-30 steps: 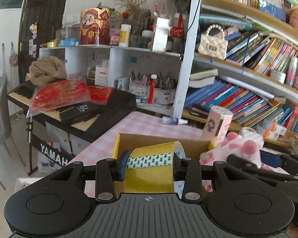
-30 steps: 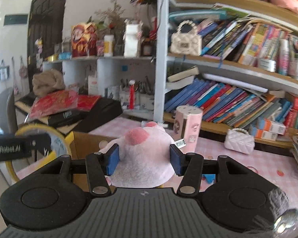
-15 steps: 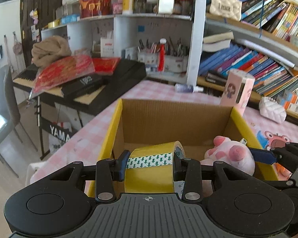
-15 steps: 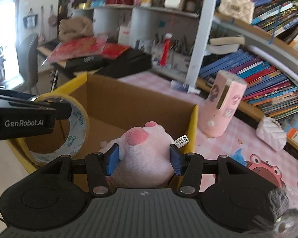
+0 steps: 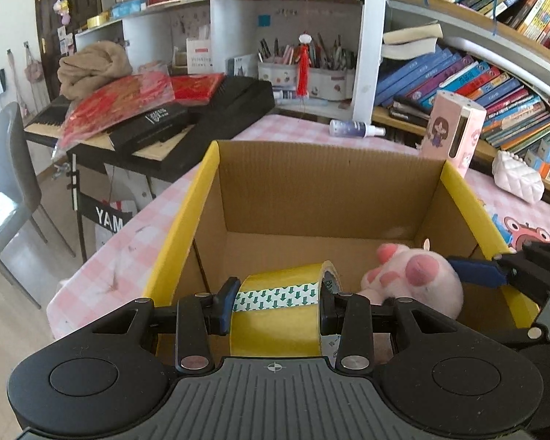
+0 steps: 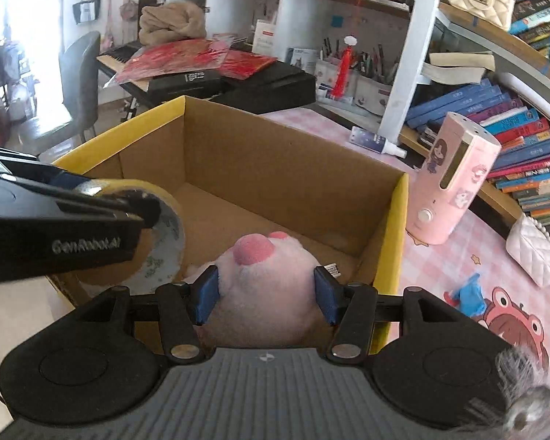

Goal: Organize objects
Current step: 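Open both tools to drop the tape roll and plush paw into the box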

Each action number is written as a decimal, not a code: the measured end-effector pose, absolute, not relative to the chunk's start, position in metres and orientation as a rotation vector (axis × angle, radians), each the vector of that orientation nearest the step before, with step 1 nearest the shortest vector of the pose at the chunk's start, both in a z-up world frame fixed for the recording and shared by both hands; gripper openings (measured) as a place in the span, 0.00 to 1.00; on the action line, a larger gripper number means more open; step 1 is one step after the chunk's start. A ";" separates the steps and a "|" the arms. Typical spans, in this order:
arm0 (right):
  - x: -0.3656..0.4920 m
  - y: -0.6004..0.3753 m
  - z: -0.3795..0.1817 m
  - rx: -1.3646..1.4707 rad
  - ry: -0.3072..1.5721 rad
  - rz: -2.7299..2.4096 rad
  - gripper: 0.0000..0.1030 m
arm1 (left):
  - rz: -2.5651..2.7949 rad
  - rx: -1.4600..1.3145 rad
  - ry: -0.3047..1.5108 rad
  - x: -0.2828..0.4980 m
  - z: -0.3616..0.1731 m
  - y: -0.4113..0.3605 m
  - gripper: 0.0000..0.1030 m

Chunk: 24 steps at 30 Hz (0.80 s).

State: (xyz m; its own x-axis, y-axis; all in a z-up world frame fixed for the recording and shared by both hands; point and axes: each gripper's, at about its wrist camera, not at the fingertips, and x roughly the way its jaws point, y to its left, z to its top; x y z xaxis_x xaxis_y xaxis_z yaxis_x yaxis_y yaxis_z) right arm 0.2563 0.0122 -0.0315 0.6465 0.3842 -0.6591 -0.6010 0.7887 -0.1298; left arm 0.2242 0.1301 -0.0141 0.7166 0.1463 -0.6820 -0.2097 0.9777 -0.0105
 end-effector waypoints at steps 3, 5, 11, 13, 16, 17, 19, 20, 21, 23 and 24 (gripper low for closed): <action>0.258 0.012 -0.033 -0.372 0.643 0.576 0.52 | 0.200 -0.088 0.756 0.227 -0.016 0.128 0.37; 0.259 0.010 -0.033 -0.381 0.637 0.572 0.50 | 0.202 -0.085 0.762 0.229 -0.017 0.126 0.37; 0.262 0.007 -0.033 -0.401 0.631 0.577 0.51 | 0.208 -0.080 0.776 0.233 -0.021 0.120 0.37; 0.262 0.007 -0.033 -0.401 0.631 0.583 0.52 | 0.210 -0.081 0.785 0.234 -0.023 0.119 0.37; 0.262 0.006 -0.033 -0.404 0.627 0.577 0.53 | 0.224 -0.099 0.784 0.232 -0.023 0.119 0.38; 0.262 0.006 -0.033 -0.404 0.625 0.576 0.54 | 0.226 -0.107 0.785 0.232 -0.023 0.119 0.40; 0.260 0.004 -0.031 -0.411 0.609 0.569 0.55 | 0.230 -0.121 0.779 0.229 -0.021 0.118 0.46; 0.259 0.003 -0.029 -0.414 0.597 0.563 0.60 | 0.235 -0.123 0.766 0.227 -0.019 0.118 0.51; 0.257 0.001 -0.027 -0.414 0.582 0.559 0.62 | 0.238 -0.124 0.748 0.224 -0.017 0.118 0.53; 0.254 -0.003 -0.022 -0.399 0.563 0.553 0.62 | 0.239 -0.122 0.718 0.220 -0.011 0.116 0.61; 0.252 -0.005 -0.020 -0.389 0.556 0.544 0.62 | 0.240 -0.120 0.708 0.217 -0.008 0.114 0.61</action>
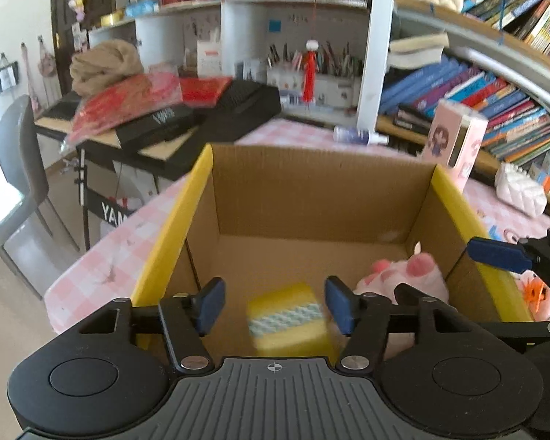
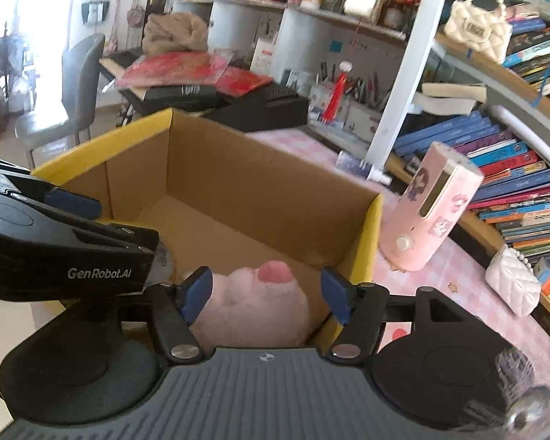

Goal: Organize objects
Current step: 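Open both tools to drop the tape roll and plush paw into the box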

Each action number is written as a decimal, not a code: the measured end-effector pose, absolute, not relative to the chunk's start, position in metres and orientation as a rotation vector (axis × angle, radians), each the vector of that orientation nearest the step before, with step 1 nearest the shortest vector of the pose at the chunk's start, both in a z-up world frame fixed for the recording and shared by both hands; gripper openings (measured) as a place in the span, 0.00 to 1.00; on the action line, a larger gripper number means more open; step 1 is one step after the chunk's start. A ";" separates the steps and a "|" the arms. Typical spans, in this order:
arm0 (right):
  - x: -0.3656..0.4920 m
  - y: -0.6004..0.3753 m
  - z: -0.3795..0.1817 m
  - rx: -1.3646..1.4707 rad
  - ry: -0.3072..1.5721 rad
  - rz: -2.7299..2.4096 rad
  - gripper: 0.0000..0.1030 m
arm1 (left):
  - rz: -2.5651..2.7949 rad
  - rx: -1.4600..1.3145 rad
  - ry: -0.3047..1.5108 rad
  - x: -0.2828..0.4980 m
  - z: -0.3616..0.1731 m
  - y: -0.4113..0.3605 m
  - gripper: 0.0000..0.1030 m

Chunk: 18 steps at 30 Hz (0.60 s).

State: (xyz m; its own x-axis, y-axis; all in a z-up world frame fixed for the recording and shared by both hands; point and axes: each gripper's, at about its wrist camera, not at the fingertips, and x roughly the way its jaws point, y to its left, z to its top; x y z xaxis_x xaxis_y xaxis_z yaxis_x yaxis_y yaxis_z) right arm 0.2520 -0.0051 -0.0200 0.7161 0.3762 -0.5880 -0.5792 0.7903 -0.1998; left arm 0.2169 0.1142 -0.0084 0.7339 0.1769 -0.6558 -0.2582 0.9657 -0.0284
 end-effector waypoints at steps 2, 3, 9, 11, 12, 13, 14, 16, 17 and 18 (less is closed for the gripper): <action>0.246 -0.009 -0.015 -0.373 0.540 0.526 0.62 | 0.232 -0.121 0.683 0.211 -0.002 0.112 0.63; 0.243 -0.011 -0.012 -0.367 0.532 0.518 0.62 | 0.227 -0.122 0.671 0.208 0.001 0.111 0.64; 0.217 -0.024 0.007 -0.297 0.479 0.444 0.63 | 0.203 -0.116 0.588 0.180 0.023 0.106 0.70; 0.207 -0.026 0.012 -0.278 0.470 0.417 0.64 | 0.205 -0.120 0.563 0.167 0.029 0.107 0.73; 0.201 -0.027 0.015 -0.268 0.463 0.403 0.65 | 0.206 -0.124 0.554 0.161 0.031 0.108 0.75; 0.196 -0.027 0.017 -0.258 0.457 0.390 0.66 | 0.208 -0.126 0.546 0.154 0.033 0.108 0.77; 0.189 -0.028 0.020 -0.247 0.452 0.375 0.68 | 0.212 -0.126 0.538 0.148 0.035 0.109 0.79; 0.177 -0.026 0.021 -0.226 0.453 0.356 0.70 | 0.219 -0.120 0.525 0.136 0.037 0.110 0.82; 0.171 -0.025 0.021 -0.215 0.457 0.350 0.71 | 0.225 -0.114 0.520 0.130 0.037 0.111 0.83; 0.166 -0.024 0.021 -0.205 0.463 0.346 0.72 | 0.230 -0.108 0.518 0.123 0.037 0.113 0.83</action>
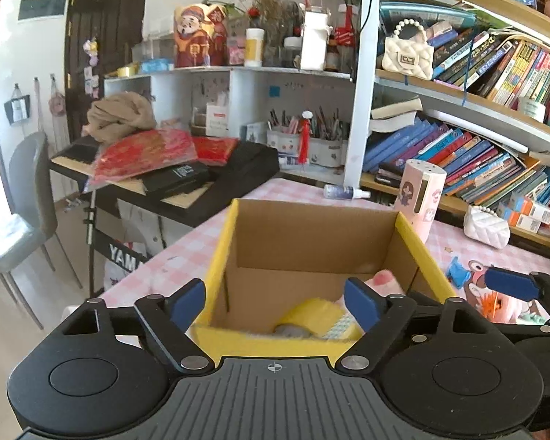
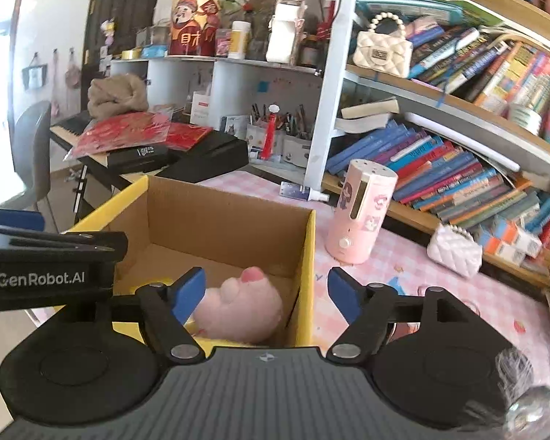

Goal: Organize objects
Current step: 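Open both tools to drop the tape roll and plush paw into the box, then move both open tools back toward the remaining toys on the mat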

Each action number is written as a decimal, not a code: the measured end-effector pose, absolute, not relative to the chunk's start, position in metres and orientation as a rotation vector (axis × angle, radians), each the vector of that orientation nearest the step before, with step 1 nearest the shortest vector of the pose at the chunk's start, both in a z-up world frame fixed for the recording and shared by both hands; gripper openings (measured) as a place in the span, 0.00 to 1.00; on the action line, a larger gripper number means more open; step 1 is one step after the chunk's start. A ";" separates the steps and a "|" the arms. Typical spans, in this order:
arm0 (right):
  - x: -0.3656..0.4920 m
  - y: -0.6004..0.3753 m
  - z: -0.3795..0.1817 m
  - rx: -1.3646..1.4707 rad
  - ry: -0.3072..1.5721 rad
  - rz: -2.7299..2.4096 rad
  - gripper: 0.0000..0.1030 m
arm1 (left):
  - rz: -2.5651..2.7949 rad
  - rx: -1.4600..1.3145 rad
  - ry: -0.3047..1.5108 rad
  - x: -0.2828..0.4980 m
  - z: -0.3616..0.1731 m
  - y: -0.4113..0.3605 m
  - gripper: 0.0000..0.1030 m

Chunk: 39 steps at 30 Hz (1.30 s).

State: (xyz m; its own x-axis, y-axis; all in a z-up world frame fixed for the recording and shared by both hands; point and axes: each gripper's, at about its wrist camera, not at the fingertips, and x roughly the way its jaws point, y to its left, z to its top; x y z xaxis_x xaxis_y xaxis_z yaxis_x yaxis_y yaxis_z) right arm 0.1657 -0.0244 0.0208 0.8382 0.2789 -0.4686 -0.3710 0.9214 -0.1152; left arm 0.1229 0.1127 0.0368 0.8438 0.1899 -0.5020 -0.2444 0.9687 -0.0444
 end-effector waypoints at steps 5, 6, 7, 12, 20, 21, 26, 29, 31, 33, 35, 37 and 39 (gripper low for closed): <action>0.138 -0.020 0.013 -0.181 0.518 0.323 0.75 | 0.243 -0.105 0.542 0.096 0.030 0.120 0.86; 0.131 -0.019 0.010 -0.181 0.531 0.318 0.75 | 0.243 -0.106 0.555 0.090 0.027 0.121 0.86; 0.126 -0.018 0.007 -0.182 0.544 0.313 0.75 | 0.243 -0.105 0.564 0.085 0.025 0.122 0.86; 0.096 -0.017 -0.008 -0.184 0.619 0.275 0.76 | 0.234 -0.085 0.607 0.055 0.014 0.121 0.86; 0.052 -0.020 -0.022 -0.178 0.684 0.240 0.77 | 0.222 -0.079 0.657 0.019 0.003 0.118 0.88; 0.048 -0.021 -0.023 -0.177 0.688 0.236 0.77 | 0.214 -0.078 0.663 0.015 0.002 0.117 0.88; 0.029 -0.032 -0.027 -0.162 0.704 0.201 0.77 | 0.163 -0.063 0.679 0.005 -0.003 0.106 0.89; 0.020 -0.042 -0.029 -0.145 0.714 0.164 0.78 | 0.120 -0.053 0.686 0.002 -0.005 0.098 0.89; 0.014 -0.050 -0.030 -0.133 0.719 0.137 0.79 | 0.091 -0.044 0.689 0.001 -0.007 0.091 0.89; 0.010 -0.058 -0.031 -0.123 0.725 0.106 0.79 | 0.061 -0.037 0.691 0.001 -0.007 0.085 0.89; 0.008 -0.067 -0.030 -0.111 0.727 0.075 0.79 | 0.031 -0.032 0.689 0.003 -0.007 0.077 0.89; 0.006 -0.076 -0.030 -0.100 0.728 0.041 0.80 | 0.009 -0.028 0.687 0.003 -0.007 0.071 0.89; 0.005 -0.083 -0.029 -0.092 0.730 0.015 0.80 | -0.014 -0.026 0.686 0.005 -0.007 0.065 0.90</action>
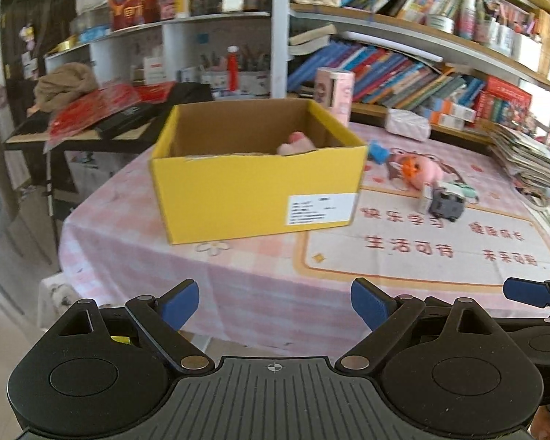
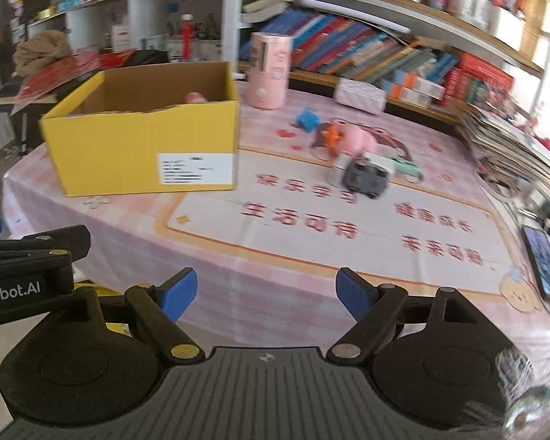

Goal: Organize objects
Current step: 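Move both open tools back toward the remaining toys on the mat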

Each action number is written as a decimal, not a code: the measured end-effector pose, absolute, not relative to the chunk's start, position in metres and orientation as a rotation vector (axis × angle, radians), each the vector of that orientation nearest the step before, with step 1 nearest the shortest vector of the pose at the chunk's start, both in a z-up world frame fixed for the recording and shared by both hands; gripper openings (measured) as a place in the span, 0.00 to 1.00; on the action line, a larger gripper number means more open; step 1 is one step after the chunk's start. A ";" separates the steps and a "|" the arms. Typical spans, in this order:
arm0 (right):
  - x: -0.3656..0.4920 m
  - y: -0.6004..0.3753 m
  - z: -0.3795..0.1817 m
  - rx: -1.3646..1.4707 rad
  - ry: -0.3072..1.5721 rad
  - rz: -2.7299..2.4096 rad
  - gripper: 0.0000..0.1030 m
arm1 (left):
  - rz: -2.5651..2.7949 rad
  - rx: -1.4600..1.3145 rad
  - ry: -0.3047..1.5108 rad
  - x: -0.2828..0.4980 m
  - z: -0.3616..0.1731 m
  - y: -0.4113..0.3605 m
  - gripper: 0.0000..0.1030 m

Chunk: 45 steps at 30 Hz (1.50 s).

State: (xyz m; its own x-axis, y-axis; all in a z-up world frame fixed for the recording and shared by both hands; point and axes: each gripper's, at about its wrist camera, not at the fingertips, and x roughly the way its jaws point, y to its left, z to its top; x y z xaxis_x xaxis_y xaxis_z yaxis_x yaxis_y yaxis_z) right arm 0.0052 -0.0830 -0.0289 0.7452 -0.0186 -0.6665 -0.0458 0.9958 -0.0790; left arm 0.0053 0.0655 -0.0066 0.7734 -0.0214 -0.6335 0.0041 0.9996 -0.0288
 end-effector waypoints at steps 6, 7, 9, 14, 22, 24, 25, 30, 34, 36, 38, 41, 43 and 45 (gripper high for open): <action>0.005 -0.103 -0.027 -0.091 0.727 -0.048 0.80 | -0.078 -0.026 0.695 0.017 -0.008 0.047 0.90; 0.006 -0.108 -0.027 -0.089 0.726 -0.058 0.80 | -0.088 -0.022 0.695 0.020 -0.008 0.042 0.90; 0.009 -0.116 -0.028 -0.085 0.728 -0.078 0.80 | -0.104 -0.016 0.696 0.025 -0.009 0.035 0.91; 0.021 -0.138 -0.029 -0.073 0.736 -0.116 0.80 | -0.138 -0.005 0.705 0.043 -0.010 0.011 0.91; 0.055 -0.180 -0.029 -0.062 0.750 -0.133 0.80 | -0.146 0.000 0.713 0.079 -0.010 -0.028 0.91; 0.066 -0.190 -0.028 -0.065 0.749 -0.128 0.80 | -0.142 0.000 0.714 0.088 -0.010 -0.038 0.91; 0.070 -0.195 -0.028 -0.066 0.749 -0.126 0.80 | -0.138 0.000 0.716 0.092 -0.010 -0.043 0.91; 0.095 -0.223 -0.027 -0.066 0.750 -0.114 0.80 | -0.126 -0.004 0.716 0.112 -0.011 -0.068 0.91; 0.111 -0.244 -0.029 -0.061 0.751 -0.099 0.81 | -0.087 -0.014 0.734 0.127 -0.015 -0.081 0.91; 0.119 -0.253 -0.032 -0.052 0.760 -0.092 0.81 | -0.073 -0.012 0.751 0.134 -0.017 -0.089 0.91; 0.129 -0.263 -0.034 -0.043 0.771 -0.083 0.81 | -0.059 -0.008 0.760 0.139 -0.019 -0.096 0.91; 0.141 -0.274 -0.039 -0.034 0.788 -0.061 0.81 | -0.044 0.000 0.764 0.146 -0.020 -0.105 0.91; 0.148 -0.279 -0.042 -0.033 0.794 -0.045 0.81 | -0.032 0.001 0.768 0.152 -0.021 -0.111 0.91; 0.155 -0.284 -0.044 -0.032 0.797 -0.032 0.81 | -0.018 -0.001 0.774 0.157 -0.022 -0.114 0.91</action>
